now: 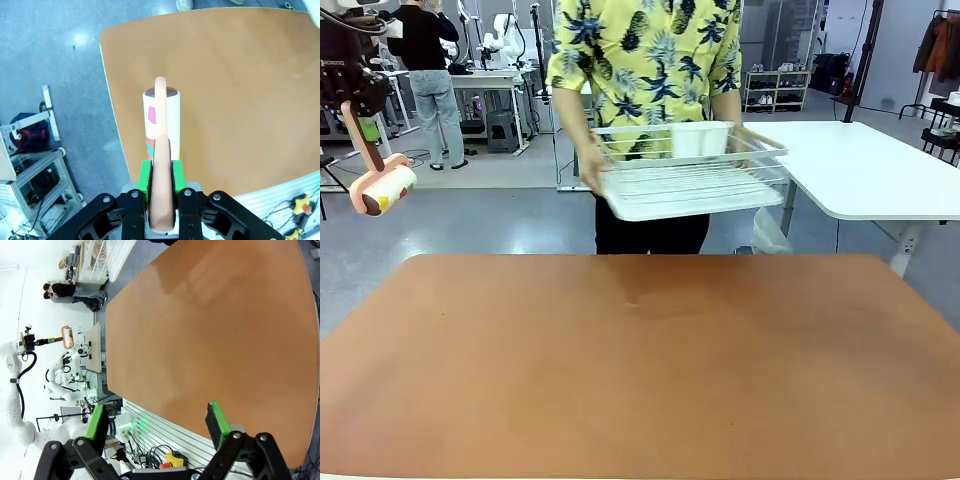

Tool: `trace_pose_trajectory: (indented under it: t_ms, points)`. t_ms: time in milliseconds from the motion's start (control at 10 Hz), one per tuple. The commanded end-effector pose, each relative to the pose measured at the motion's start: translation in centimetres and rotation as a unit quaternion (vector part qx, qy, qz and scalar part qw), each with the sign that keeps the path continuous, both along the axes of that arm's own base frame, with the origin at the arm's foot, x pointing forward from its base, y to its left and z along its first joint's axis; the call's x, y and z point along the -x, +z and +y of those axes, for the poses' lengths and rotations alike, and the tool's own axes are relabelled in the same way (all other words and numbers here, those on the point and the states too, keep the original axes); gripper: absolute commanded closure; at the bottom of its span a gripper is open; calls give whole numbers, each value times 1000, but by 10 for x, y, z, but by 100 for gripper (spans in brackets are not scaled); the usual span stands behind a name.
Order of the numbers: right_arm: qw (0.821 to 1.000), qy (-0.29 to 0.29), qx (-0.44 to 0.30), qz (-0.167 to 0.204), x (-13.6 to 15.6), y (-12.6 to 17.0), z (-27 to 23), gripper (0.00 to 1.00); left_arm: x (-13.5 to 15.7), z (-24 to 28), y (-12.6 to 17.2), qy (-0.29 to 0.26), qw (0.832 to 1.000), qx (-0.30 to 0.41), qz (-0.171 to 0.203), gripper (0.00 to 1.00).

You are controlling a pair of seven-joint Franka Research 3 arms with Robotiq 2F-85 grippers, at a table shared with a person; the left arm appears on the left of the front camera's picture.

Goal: Clean the table.
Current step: Place the Lint Roller down when the Dish drying rack is positioned in the middle of the table.

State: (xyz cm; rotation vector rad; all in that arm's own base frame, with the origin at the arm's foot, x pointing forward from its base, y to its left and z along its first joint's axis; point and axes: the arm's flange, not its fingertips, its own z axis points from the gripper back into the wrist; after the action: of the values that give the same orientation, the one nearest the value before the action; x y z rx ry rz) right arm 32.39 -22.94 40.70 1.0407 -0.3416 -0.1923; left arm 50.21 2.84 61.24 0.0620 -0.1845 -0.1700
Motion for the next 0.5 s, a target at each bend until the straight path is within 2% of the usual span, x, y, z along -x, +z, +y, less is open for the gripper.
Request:
trace_pose_trajectory:
  t_ms: [0, 400]
  points:
    - [1000, -2, -5, -7, 1, 3, 1, 0, 1, 1, 5, 8, 1000, -1, 2, 78]
    - [1000, -2, -5, -7, 1, 3, 1, 0, 1, 1, 5, 8, 1000, -1, 2, 78]
